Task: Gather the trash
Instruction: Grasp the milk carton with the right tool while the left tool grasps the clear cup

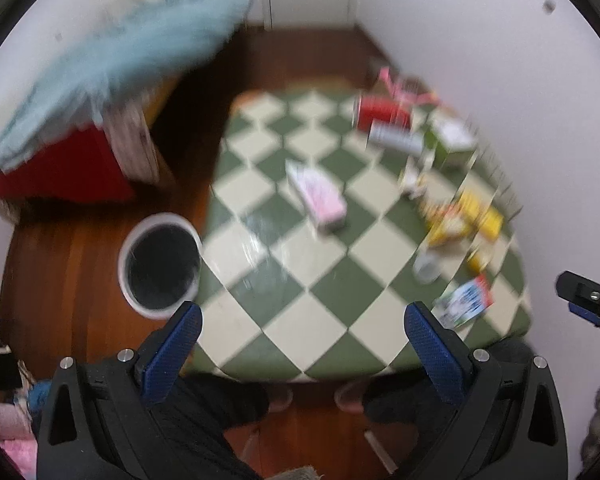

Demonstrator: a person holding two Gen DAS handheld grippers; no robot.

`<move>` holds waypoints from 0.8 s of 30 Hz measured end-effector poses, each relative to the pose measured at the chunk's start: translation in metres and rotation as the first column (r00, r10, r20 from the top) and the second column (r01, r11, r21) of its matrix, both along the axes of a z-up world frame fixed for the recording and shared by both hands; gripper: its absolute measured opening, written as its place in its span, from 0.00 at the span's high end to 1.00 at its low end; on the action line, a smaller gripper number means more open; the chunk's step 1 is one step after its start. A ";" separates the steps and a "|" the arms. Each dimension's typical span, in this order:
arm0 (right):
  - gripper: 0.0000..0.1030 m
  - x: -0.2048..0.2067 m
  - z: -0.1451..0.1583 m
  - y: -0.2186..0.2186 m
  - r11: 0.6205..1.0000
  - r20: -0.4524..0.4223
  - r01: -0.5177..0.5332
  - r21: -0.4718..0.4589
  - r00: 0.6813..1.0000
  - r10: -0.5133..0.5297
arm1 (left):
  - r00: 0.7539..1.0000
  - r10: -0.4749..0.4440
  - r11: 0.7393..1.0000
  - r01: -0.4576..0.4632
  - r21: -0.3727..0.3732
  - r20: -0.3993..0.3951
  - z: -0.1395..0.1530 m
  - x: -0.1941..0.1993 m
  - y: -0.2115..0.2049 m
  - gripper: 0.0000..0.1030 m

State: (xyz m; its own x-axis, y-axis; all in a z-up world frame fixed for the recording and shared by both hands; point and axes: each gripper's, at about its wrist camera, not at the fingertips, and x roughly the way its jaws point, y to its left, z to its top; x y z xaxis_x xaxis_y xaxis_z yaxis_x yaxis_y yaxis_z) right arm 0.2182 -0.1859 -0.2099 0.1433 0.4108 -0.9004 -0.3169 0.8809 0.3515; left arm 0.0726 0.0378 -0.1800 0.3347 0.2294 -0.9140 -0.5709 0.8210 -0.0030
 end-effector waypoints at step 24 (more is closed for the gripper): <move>0.05 0.037 -0.137 -0.011 0.965 -0.033 -0.138 -0.225 0.990 0.135 | 0.962 -0.153 0.988 0.148 -0.041 -0.226 -0.123 0.070 -0.039 0.00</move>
